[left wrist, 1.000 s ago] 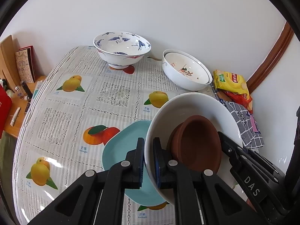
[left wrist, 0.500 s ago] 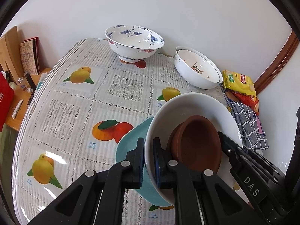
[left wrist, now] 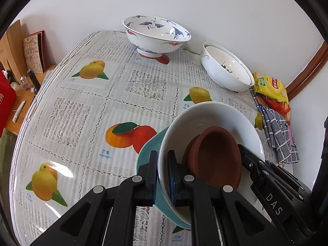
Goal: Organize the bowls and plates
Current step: 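Lower the white bowl onto the teal plates and open the left gripper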
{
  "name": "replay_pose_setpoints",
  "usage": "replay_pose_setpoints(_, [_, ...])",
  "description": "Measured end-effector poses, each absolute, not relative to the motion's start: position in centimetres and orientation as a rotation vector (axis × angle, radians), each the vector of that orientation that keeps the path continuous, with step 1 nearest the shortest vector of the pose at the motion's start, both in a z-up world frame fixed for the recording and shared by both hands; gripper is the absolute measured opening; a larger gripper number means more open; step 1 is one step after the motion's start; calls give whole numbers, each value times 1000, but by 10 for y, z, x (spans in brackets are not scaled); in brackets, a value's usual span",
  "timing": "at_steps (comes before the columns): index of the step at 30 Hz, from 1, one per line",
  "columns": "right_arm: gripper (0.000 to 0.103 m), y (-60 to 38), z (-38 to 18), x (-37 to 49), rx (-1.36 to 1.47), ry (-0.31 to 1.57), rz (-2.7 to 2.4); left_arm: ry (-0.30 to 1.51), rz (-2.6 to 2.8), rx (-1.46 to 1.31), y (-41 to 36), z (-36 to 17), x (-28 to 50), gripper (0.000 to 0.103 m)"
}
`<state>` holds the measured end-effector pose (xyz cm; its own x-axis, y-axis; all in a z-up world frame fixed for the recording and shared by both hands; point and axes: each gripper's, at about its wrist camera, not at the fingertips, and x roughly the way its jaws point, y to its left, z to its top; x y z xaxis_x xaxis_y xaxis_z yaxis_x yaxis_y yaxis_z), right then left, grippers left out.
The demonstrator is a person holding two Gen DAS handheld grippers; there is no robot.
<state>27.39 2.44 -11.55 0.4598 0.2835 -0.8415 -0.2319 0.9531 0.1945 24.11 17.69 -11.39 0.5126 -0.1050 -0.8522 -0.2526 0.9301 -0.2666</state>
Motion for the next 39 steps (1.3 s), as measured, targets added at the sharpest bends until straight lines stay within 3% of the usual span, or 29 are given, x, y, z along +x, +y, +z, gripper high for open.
replay_pose_setpoints(14, [8, 27, -145, 285, 45, 1097, 314, 1076, 94, -378, 179, -139, 254, 10])
replay_pose_setpoints(35, [11, 26, -149, 285, 14, 1074, 320, 1063, 39, -368, 181, -135, 250, 13])
replay_pose_setpoints(39, [13, 25, -148, 283, 13, 1085, 316, 1051, 49, -359, 183, -128, 243, 25])
